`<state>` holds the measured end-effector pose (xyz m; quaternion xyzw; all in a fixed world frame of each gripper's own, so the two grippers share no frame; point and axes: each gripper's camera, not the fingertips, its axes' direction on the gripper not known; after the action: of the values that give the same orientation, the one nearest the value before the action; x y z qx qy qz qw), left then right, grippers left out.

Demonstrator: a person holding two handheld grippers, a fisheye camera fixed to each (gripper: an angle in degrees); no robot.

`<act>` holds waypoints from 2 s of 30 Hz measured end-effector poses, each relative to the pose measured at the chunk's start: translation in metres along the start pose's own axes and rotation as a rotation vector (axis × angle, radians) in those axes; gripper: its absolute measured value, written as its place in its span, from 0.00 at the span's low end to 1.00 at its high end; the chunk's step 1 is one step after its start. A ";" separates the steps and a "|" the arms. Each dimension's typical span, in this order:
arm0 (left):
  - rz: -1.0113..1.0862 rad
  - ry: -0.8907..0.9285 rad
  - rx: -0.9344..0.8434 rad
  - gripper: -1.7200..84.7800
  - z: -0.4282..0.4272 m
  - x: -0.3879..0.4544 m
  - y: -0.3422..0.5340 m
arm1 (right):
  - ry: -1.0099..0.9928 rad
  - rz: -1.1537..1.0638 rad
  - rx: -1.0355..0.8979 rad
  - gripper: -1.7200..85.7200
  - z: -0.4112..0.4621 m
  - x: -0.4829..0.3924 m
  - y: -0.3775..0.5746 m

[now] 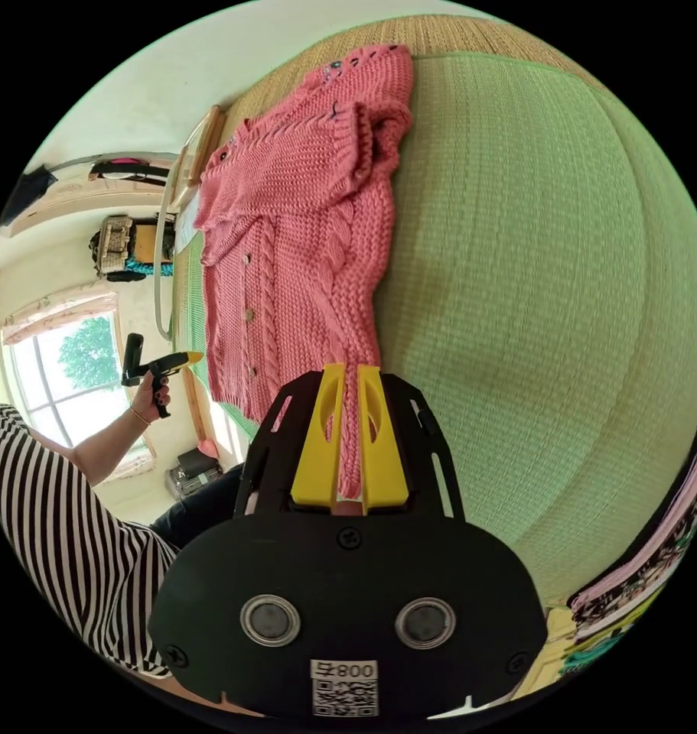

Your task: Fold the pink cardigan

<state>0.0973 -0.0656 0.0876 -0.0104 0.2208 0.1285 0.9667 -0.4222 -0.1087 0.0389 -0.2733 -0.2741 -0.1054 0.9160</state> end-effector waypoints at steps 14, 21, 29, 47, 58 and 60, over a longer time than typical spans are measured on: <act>-0.128 0.095 -0.145 0.11 0.021 -0.074 0.008 | -0.073 0.166 -0.116 0.12 0.040 0.041 0.057; -0.129 0.092 -0.183 0.09 0.021 -0.089 -0.001 | -0.044 0.183 -0.121 0.08 0.047 0.055 0.055; -0.127 0.129 -0.212 0.07 0.008 -0.090 0.005 | -0.114 0.171 -0.175 0.04 0.049 0.060 0.065; -0.213 0.169 -0.249 0.06 -0.049 -0.092 0.062 | -0.222 0.171 -0.266 0.03 0.012 0.061 0.116; -0.121 0.247 -0.147 0.07 -0.096 -0.060 0.029 | -0.259 0.071 -0.170 0.03 -0.041 0.047 0.076; -0.094 0.263 -0.113 0.07 -0.109 -0.053 0.017 | -0.262 0.049 -0.136 0.03 -0.055 0.043 0.063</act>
<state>0.0007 -0.0700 0.0124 -0.0919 0.3372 0.0929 0.9323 -0.3405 -0.0892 -0.0032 -0.3529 -0.3766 -0.0647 0.8541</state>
